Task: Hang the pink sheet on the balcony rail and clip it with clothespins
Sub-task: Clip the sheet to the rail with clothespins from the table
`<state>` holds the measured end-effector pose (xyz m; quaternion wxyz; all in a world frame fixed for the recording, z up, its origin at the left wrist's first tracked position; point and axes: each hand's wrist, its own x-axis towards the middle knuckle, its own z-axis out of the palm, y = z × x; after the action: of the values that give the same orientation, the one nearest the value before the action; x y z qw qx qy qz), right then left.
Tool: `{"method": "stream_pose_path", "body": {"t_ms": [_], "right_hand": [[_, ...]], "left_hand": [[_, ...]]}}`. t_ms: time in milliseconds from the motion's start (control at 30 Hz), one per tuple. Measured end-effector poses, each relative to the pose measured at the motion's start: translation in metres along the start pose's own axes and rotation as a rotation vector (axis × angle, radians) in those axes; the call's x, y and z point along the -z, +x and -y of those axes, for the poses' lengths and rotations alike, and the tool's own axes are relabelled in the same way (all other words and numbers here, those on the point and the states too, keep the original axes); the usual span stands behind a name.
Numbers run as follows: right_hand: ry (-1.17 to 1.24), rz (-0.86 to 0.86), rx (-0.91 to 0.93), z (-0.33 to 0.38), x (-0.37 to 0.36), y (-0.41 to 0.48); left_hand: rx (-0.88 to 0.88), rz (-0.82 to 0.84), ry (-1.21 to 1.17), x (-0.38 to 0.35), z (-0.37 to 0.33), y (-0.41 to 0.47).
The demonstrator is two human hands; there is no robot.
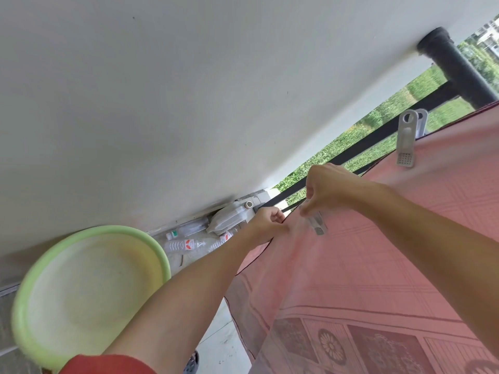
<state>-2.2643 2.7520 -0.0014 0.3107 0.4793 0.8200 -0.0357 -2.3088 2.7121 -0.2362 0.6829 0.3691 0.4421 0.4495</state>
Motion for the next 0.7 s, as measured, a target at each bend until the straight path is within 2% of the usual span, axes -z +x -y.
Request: {"method": "stream_pose_path", "body": {"t_ms": [133, 333, 500, 700], "right_hand": [[0.029, -0.018, -0.005, -0.002, -0.003, 0.004], [0.055, -0.043, -0.06, -0.005, -0.006, 0.012], [0.296, -0.239, -0.145, 0.002, -0.019, 0.032], [0.327, -0.24, -0.21, 0.005, -0.044, 0.056]], "left_hand": [[0.075, -0.042, -0.118, 0.01, 0.01, -0.001], [-0.001, -0.239, 0.024, 0.009, 0.006, 0.014], [-0.016, -0.165, 0.081, 0.014, 0.013, 0.019], [-0.008, -0.131, 0.029, 0.026, 0.013, 0.02]]}}
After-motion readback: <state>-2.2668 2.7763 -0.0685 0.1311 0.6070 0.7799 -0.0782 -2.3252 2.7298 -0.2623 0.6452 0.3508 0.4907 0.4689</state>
